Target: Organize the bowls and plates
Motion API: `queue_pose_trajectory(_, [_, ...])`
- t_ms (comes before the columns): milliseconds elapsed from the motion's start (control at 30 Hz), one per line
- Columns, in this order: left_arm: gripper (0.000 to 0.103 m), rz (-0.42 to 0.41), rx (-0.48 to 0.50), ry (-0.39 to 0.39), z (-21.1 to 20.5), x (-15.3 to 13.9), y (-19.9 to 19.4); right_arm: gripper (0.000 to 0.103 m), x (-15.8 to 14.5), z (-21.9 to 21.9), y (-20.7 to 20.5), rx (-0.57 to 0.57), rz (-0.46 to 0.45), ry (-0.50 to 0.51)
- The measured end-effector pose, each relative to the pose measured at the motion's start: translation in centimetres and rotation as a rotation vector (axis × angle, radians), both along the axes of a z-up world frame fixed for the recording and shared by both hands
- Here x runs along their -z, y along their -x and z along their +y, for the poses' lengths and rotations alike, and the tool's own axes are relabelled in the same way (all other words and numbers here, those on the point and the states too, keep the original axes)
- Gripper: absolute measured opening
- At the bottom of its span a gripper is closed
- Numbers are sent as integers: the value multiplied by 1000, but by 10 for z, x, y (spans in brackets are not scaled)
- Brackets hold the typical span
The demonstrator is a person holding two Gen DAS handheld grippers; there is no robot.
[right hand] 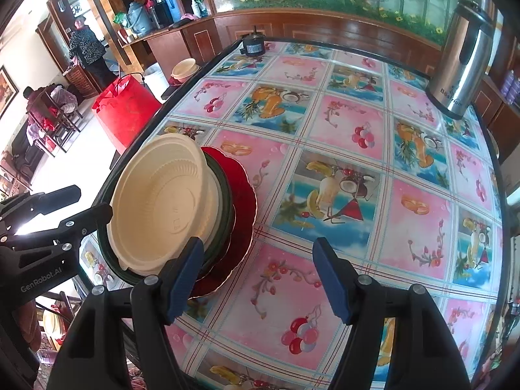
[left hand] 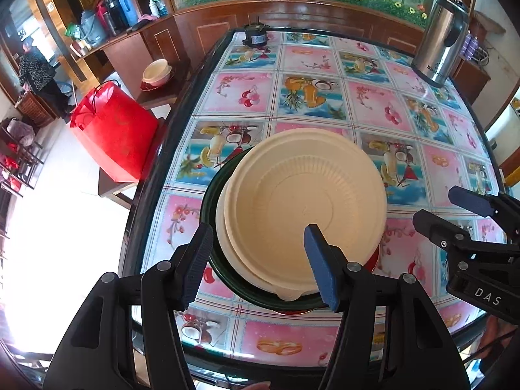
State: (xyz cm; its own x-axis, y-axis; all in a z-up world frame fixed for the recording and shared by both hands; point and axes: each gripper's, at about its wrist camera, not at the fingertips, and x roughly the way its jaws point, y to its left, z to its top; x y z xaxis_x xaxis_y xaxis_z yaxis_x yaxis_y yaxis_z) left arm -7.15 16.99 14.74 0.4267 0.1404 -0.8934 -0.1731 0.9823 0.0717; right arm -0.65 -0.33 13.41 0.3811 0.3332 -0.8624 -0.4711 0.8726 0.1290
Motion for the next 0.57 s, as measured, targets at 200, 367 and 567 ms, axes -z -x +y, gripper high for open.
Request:
queue_pose_trajectory(200, [59,-3,1,12,1,2,1,70,-2,3,2,-8,-3,-6])
queue_pose_trajectory(367, [59,-2,-2,14,1,3,2,70,-2,6,3,-18,-1,-5])
queue_pose_trajectory(567, [59,-9,7,32,-2,4,3,70,-1,7,4,-24,0,-7])
